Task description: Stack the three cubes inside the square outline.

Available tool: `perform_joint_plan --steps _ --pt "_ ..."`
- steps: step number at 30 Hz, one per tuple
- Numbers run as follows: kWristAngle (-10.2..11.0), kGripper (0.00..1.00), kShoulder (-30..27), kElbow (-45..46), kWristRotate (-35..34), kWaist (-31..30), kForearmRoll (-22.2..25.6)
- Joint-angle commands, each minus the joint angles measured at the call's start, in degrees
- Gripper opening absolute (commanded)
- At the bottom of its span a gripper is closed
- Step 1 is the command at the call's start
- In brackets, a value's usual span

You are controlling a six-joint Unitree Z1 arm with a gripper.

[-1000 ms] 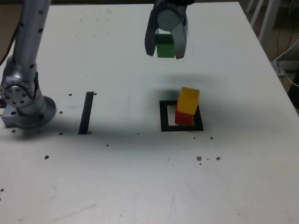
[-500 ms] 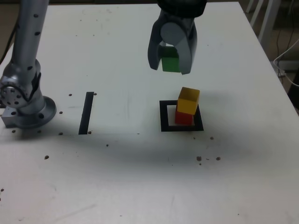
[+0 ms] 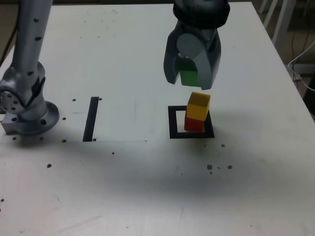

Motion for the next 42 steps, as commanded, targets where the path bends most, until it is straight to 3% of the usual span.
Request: perform_joint_plan --steps 1,35,38,42 --pt "0.1 0.29 0.7 -0.6 -0.1 -0.2 1.8" --pt "-1.1 0.3 5.1 -1.0 0.1 -0.6 1.2" --pt "-1.2 0.38 5.3 -0.7 0.2 -0.6 1.1" --pt "-1.9 0.64 5.6 0.0 0.3 -0.4 1.0"
